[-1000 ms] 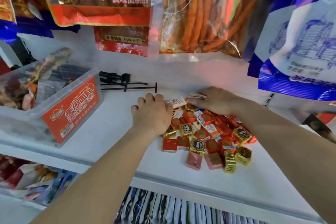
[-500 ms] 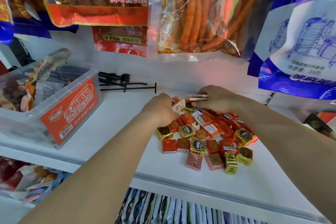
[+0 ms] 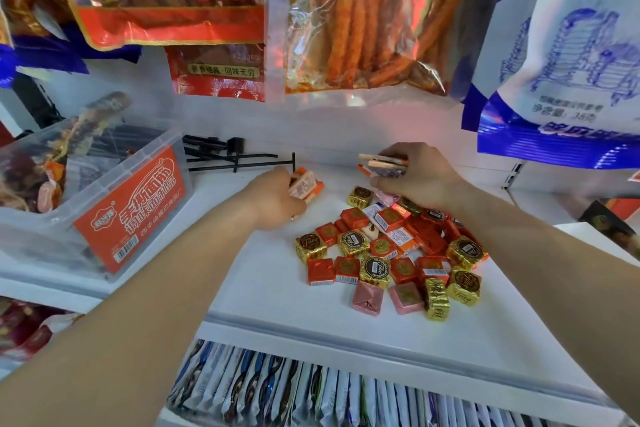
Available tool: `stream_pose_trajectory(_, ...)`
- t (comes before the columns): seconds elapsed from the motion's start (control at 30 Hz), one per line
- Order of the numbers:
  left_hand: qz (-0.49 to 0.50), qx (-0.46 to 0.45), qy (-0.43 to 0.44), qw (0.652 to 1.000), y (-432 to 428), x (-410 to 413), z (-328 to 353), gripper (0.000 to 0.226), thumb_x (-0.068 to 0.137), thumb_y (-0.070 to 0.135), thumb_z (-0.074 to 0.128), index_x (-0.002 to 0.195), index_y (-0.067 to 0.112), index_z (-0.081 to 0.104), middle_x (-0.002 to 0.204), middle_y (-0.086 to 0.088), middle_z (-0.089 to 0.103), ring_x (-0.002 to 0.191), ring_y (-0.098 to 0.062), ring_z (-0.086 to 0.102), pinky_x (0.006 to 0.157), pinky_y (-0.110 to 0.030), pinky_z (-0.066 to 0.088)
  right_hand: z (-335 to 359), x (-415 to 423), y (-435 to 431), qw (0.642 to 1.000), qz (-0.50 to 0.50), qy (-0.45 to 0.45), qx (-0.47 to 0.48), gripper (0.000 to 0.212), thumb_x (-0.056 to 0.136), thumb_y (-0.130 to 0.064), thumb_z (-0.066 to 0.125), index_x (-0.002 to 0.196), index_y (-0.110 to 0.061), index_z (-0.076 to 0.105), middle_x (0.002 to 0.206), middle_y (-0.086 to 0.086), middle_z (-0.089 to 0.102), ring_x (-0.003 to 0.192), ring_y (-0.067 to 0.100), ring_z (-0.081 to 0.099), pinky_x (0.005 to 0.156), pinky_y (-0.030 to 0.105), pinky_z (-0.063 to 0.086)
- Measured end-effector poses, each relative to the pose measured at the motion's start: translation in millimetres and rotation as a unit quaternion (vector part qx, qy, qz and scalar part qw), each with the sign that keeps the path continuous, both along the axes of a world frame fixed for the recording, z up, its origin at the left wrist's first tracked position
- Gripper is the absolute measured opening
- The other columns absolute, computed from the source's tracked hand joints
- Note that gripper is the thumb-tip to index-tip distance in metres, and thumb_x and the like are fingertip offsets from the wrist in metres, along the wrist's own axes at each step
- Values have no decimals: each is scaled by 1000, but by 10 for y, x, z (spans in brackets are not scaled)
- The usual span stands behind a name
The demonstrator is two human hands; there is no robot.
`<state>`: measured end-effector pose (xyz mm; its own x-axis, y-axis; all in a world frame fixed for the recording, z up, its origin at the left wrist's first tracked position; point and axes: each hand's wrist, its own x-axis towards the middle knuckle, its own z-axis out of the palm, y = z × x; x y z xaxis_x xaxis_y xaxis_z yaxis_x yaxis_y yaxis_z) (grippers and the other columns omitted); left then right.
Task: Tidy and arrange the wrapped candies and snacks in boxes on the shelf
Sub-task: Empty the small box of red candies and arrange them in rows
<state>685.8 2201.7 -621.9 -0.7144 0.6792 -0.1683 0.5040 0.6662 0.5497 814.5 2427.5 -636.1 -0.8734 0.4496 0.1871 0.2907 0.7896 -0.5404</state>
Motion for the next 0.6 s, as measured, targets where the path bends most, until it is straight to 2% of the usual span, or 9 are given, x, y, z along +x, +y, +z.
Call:
stream_pose_trajectory(0.17, 21, 89, -54, 994, -135, -29, -40, 27, 93, 18, 64, 117, 10, 58, 100, -10, 66, 77, -19, 57, 63, -29, 43, 152, 3, -158, 999, 4, 31, -9, 33, 80, -40, 78, 110, -34, 64, 98, -16, 64, 84, -2, 60, 62, 12, 42)
stream_pose_trajectory(0.27, 24, 120, -68, 990, -168, 39, -31, 32, 94, 18, 62, 124, 12, 55, 104, -7, 65, 83, -18, 58, 67, -29, 46, 211, 66, -274, 999, 13, 37, -23, 32, 80, -39, 78, 109, -32, 66, 97, -15, 66, 83, -1, 61, 63, 12, 42)
stream_pose_trajectory(0.37, 24, 142, -85, 986, -217, 189, 23, 36, 94, 19, 61, 128, 11, 54, 106, -6, 65, 82, -15, 55, 64, -28, 42, 255, 260, -391, 999, 11, 43, -23, 30, 80, -38, 78, 107, -31, 66, 97, -13, 66, 85, 0, 61, 65, 10, 40)
stream_pose_trajectory(0.47, 10, 159, -100, 982, -277, 462, 93, 39, 94, 20, 62, 131, 14, 52, 112, -6, 66, 82, -11, 57, 62, -26, 40, 317, 591, -488, 999, -4, 33, -36, 36, 79, -39, 79, 110, -30, 65, 98, -13, 65, 88, 3, 61, 67, 12, 40)
stream_pose_trajectory(0.6, -2, 153, -115, 982, -304, 922, 186, 42, 96, 22, 61, 135, 16, 46, 116, 0, 63, 92, -8, 61, 67, -22, 45, 426, 1099, -554, 998, -39, 6, -51, 38, 78, -36, 80, 113, -29, 65, 99, -15, 62, 88, 3, 60, 66, 13, 41)
